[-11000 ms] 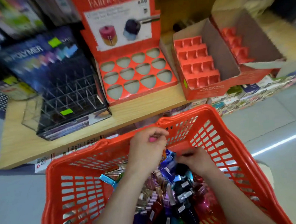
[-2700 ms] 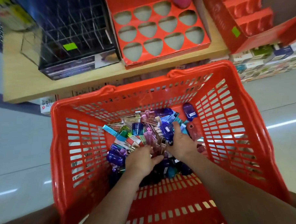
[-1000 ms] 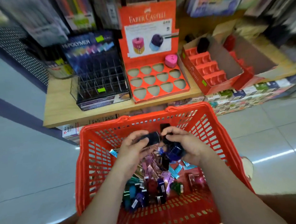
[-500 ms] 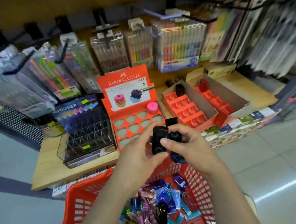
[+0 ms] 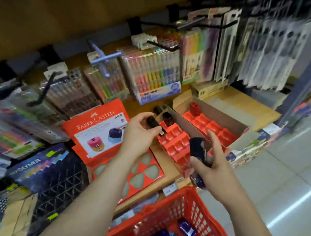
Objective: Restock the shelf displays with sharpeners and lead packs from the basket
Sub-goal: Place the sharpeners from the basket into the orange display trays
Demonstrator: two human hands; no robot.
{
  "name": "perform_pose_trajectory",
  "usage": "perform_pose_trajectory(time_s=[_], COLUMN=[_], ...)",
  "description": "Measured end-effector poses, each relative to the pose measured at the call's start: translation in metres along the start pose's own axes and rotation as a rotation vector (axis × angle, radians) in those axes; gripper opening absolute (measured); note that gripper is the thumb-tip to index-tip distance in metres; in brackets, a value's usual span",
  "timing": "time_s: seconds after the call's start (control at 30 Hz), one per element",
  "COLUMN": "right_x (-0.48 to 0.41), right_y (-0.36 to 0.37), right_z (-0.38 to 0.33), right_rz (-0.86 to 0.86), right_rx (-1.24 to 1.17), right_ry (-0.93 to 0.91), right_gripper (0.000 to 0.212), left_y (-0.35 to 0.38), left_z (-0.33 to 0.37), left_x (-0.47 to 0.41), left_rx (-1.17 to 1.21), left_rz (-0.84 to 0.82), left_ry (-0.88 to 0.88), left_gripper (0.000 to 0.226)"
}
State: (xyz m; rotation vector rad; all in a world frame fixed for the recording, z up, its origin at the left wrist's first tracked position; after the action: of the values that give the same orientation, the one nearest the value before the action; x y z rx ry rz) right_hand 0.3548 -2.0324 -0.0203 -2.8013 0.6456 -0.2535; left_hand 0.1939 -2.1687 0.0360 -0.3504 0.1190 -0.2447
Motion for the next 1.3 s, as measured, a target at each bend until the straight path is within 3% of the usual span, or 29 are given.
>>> perform_pose_trajectory(time_s=[0.13,0.23,0.37,0.5,0.6,0.7,0.93,1.0,1.07,1.13,1.2,1.3], right_x=[-0.002,-0.006,-0.009,-0.011,-0.012,-0.011,-0.002,-0.001,-0.001,-0.001,-0.001,0.001], right_y=[0.007,0.01,0.011,0.01,0.009,0.01,0.013,0.014,0.017,0.022,0.027,0.029], right_z=[0.011,0.01,0.01,0.012,0.012,0.011,0.0,-0.004,-0.004,-0.007,-0.011,-0.015], right_rz=[0.106,0.082,0.08,0.057,0.043,0.018,-0.006,0.006,0.035,0.067,0.075,0.111], right_rx=[0.097,0.056,0.007,-0.084,-0.22,-0.286,-0.34,-0.322,-0.29,-0.218,-0.195,-0.184], right_ry=[-0.079,-0.088,-0.053,-0.031,0.053,0.126,0.002,-0.027,-0.035,-0.066,-0.102,-0.095], right_gripper=[0.014,0.001,0.01,0.028,0.017,0.018,0.023,0.024,0.029,0.036,0.039,0.042], left_y=[0.025,0.037,0.039,0.037,0.038,0.035,0.032,0.028,0.028,0.027,0.024,0.011], left_z=[-0.016,-0.028,-0.039,-0.044,-0.041,-0.048,-0.022,-0.008,0.007,0.014,0.012,0.004], left_x=[-0.037,-0.055,-0.065,-0.065,-0.064,-0.067,-0.051,-0.028,0.006,0.035,0.048,0.044], left_rx=[-0.168,-0.333,-0.495,-0.666,-0.715,-0.674,-0.768,-0.58,-0.172,-0.021,-0.006,0.073], left_rz=[0.045,0.031,0.018,-0.099,-0.103,-0.068,-0.054,-0.086,-0.247,-0.393,-0.372,-0.198], left_ry=[0.027,0.054,0.096,0.156,0.208,0.118,0.079,0.069,-0.115,-0.164,-0.134,-0.163], left_gripper=[0.044,0.05,0.05,0.042,0.039,0.042,0.038,0.035,0.043,0.044,0.039,0.031])
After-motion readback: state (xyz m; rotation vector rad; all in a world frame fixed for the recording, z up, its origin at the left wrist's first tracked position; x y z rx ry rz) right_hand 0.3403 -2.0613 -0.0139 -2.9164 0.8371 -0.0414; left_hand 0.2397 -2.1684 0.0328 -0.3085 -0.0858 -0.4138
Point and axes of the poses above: each hand's wrist, its own x-axis away from the middle knuckle, its own y-axis out of the palm, z = x × y, the point moved 3 cm from there along -x, towards the middle knuckle, and after that the axes turned 8 degrees about x, right-handed, at the moved point
